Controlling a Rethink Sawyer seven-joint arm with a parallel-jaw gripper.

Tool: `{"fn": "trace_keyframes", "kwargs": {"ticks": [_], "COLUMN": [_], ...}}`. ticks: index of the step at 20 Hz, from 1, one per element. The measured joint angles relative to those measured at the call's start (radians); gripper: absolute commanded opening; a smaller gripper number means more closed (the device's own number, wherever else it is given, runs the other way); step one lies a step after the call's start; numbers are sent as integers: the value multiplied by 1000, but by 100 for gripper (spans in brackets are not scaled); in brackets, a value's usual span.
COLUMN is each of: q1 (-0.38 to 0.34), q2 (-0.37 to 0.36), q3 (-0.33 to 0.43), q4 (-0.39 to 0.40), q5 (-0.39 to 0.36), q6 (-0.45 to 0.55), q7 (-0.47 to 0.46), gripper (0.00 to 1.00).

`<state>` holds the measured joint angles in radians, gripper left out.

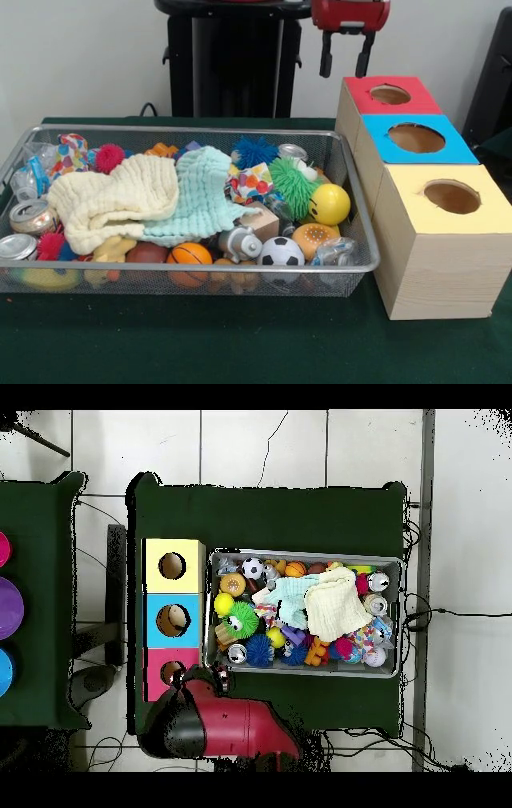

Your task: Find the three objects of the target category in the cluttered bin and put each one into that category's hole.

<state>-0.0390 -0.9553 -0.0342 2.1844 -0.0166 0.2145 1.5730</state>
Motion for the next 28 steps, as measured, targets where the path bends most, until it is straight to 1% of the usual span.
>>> {"fn": "trace_keyframes", "kwargs": {"ticks": [8, 14, 22, 28], "q1": [-19, -44, -92, -116], "q2": [42, 57, 93, 124], "q3": [0, 1, 2, 2], "q4": [-61, -118, -200, -268], "q5": [-1, -25, -83, -149], "q6": [0, 0, 0, 0], "q7": [0, 0, 0, 0], "gripper": [100, 100, 100, 100]}}
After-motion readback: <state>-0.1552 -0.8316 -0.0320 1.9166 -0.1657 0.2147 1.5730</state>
